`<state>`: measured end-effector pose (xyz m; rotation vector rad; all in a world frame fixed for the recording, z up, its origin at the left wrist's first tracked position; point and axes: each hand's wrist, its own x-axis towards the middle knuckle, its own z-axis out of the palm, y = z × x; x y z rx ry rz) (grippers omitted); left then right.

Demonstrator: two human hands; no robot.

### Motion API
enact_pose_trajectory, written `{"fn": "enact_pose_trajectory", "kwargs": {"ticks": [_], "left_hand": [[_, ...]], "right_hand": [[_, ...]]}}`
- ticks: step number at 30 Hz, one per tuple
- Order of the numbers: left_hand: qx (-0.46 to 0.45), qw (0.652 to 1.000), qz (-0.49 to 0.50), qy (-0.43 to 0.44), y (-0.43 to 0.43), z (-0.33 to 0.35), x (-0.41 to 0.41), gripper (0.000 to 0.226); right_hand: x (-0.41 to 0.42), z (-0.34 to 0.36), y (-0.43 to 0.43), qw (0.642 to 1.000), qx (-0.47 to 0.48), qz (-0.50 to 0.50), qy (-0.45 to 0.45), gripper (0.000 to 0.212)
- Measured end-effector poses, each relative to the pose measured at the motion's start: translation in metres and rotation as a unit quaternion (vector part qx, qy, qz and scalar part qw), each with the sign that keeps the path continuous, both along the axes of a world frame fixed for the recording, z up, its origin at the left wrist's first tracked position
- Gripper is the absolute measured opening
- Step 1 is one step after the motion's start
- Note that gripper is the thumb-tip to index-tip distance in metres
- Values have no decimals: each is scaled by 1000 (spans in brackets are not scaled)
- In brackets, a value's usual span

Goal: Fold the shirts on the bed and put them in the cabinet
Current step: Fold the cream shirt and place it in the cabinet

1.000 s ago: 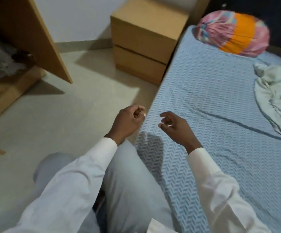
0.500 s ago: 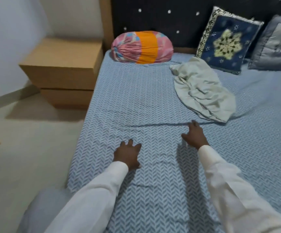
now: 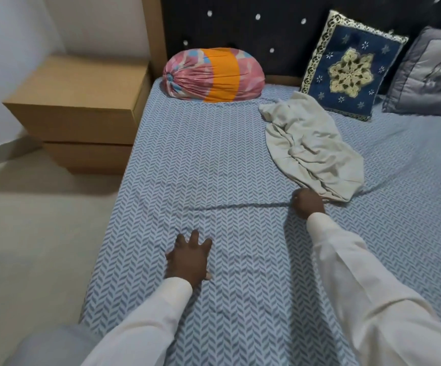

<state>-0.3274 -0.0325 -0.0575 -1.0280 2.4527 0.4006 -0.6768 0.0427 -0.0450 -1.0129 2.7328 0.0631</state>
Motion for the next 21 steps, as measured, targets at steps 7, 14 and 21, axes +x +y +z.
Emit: {"fn": "enact_pose_trajectory", "kwargs": {"ticks": [7, 14, 21], "left_hand": [[18, 1000, -4, -5, 3, 2, 7, 96], [30, 998, 20, -48, 3, 8, -8, 106], [37, 998, 35, -37, -3, 4, -10, 113]], "right_hand": [[-35, -31, -1, 994, 73, -43, -66, 56], [-54, -11, -2, 982, 148, -56, -105, 62], [-19, 18, -5, 977, 73, -44, -196, 41]]}}
